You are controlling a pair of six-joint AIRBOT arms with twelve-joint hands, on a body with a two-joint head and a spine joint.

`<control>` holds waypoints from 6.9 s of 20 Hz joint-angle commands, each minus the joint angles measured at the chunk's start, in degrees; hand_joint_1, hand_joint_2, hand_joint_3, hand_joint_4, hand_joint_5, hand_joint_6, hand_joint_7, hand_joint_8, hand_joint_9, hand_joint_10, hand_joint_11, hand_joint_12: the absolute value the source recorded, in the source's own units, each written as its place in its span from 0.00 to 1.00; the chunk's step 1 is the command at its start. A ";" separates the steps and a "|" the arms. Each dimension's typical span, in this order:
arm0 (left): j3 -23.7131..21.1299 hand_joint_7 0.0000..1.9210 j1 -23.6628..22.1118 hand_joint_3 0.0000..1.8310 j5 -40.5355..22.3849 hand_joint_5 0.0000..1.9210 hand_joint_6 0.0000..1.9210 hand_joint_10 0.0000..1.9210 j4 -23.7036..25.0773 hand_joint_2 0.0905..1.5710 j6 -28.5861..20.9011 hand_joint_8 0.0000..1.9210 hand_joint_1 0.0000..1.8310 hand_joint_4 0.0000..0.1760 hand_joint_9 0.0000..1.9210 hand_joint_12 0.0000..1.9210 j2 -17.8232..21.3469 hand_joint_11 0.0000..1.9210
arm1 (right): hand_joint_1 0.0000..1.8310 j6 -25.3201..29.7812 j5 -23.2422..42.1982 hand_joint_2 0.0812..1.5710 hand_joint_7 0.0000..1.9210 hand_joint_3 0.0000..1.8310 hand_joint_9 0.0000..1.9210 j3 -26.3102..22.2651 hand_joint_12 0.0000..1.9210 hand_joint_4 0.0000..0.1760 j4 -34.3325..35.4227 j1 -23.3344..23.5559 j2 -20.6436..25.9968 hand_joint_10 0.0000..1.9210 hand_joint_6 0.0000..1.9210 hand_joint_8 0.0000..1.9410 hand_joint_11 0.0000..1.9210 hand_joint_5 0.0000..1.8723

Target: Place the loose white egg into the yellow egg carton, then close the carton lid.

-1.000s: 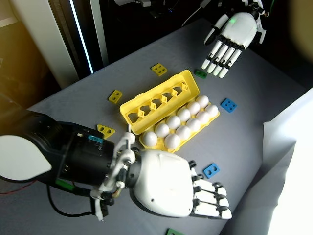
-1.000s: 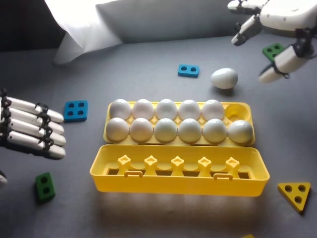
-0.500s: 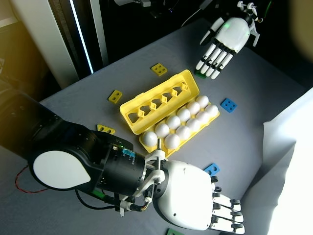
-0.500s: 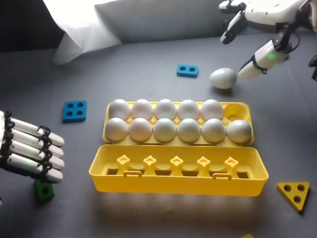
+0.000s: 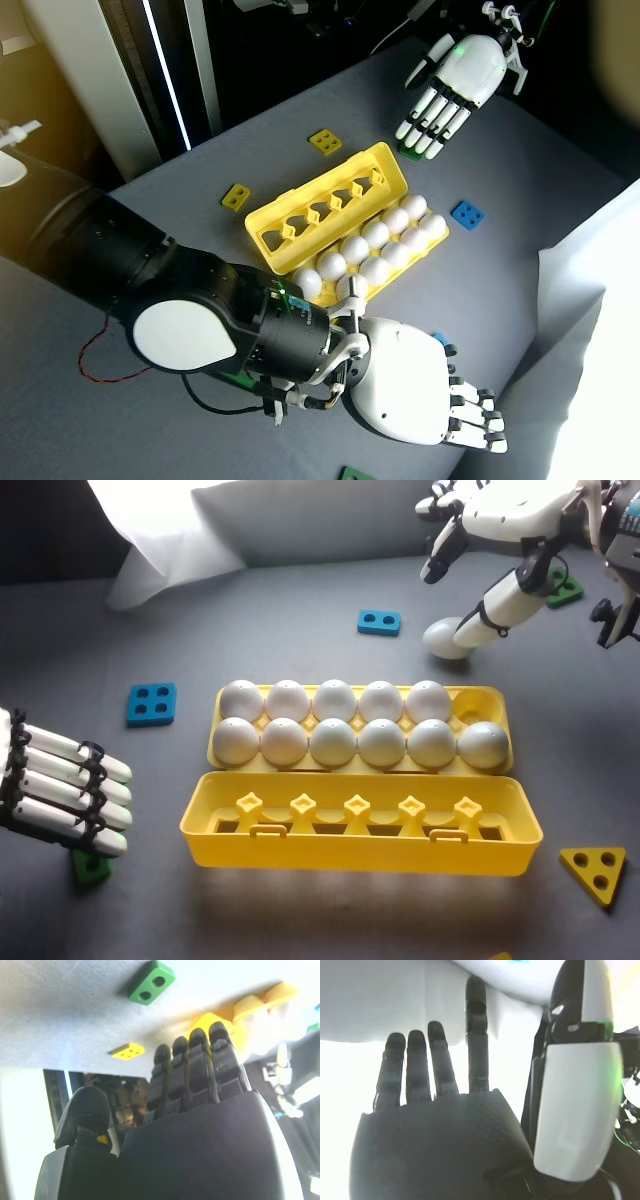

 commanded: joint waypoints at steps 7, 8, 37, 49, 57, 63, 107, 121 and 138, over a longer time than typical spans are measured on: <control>0.09 0.07 -0.14 0.00 -2.97 0.08 0.00 0.00 -3.98 0.90 -0.01 0.00 0.00 0.00 0.05 0.05 0.65 0.02 | 0.39 -0.09 6.32 0.50 0.03 0.00 0.00 0.83 0.00 0.70 -0.09 -0.92 -0.11 0.00 0.00 0.00 0.00 0.38; 0.09 0.05 -0.30 0.00 -2.88 0.07 0.00 0.00 -3.98 0.90 -0.07 0.00 0.00 0.00 0.03 0.03 0.65 0.00 | 0.39 -0.09 6.52 0.49 0.04 0.00 0.00 0.83 0.00 0.71 -0.09 -1.10 -0.18 0.00 0.00 0.00 0.00 0.38; -0.24 0.07 -0.82 0.00 -2.54 0.08 0.00 0.00 -3.98 0.90 -0.63 0.00 0.00 0.00 0.05 0.11 0.52 0.00 | 0.41 -0.05 8.60 0.48 0.04 0.00 0.00 4.23 0.00 0.80 0.90 -3.85 -2.47 0.00 0.00 0.00 0.00 0.37; -0.34 0.05 -0.95 0.00 -2.54 0.06 0.00 0.00 -3.98 0.91 -0.64 0.00 0.00 0.00 0.03 0.04 0.45 0.00 | 0.42 -0.05 8.94 0.47 0.03 0.00 0.00 4.43 0.00 0.79 2.32 -4.58 -2.78 0.00 0.00 0.00 0.00 0.38; -0.46 0.07 -0.98 0.00 -2.48 0.07 0.01 0.01 -3.98 0.91 -0.64 0.01 0.00 0.00 0.05 0.01 0.45 0.02 | 0.41 -0.05 8.94 0.48 0.03 0.00 0.00 4.47 0.00 0.81 2.73 -4.66 -2.85 0.00 0.00 0.00 0.00 0.38; -0.54 0.07 -1.08 0.00 -2.40 0.07 0.00 0.00 -3.98 0.91 -0.64 0.00 0.00 0.00 0.05 0.02 0.47 0.02 | 0.43 -0.05 8.94 0.47 0.06 0.00 0.00 4.48 0.00 0.77 2.82 -4.64 -2.85 0.00 0.01 0.01 0.00 0.40; -1.47 0.08 -1.22 0.00 -1.92 0.09 0.00 0.00 -3.98 0.90 -0.68 0.00 0.00 0.00 0.04 0.01 1.25 0.02 | 0.61 22.54 9.12 0.59 0.13 0.00 0.01 -12.09 0.00 1.00 -17.71 0.06 11.60 0.00 0.06 0.00 0.00 0.78; -1.71 0.05 -1.31 0.00 -1.82 0.06 0.00 0.00 -3.98 0.91 -0.77 0.00 0.00 0.00 0.02 0.00 1.34 0.00 | 0.61 35.40 9.16 0.59 0.13 0.00 0.01 -14.89 0.00 1.00 -22.63 -3.09 13.05 0.00 0.07 0.00 0.00 0.77; -1.72 0.05 -1.57 0.00 -1.82 0.07 0.00 0.00 -3.95 0.90 -0.91 0.00 0.00 0.00 0.03 0.00 1.19 0.00 | 0.61 33.53 9.35 0.59 0.15 0.00 0.03 -14.01 0.00 1.00 -22.59 -2.22 10.88 0.00 0.07 0.00 0.00 0.77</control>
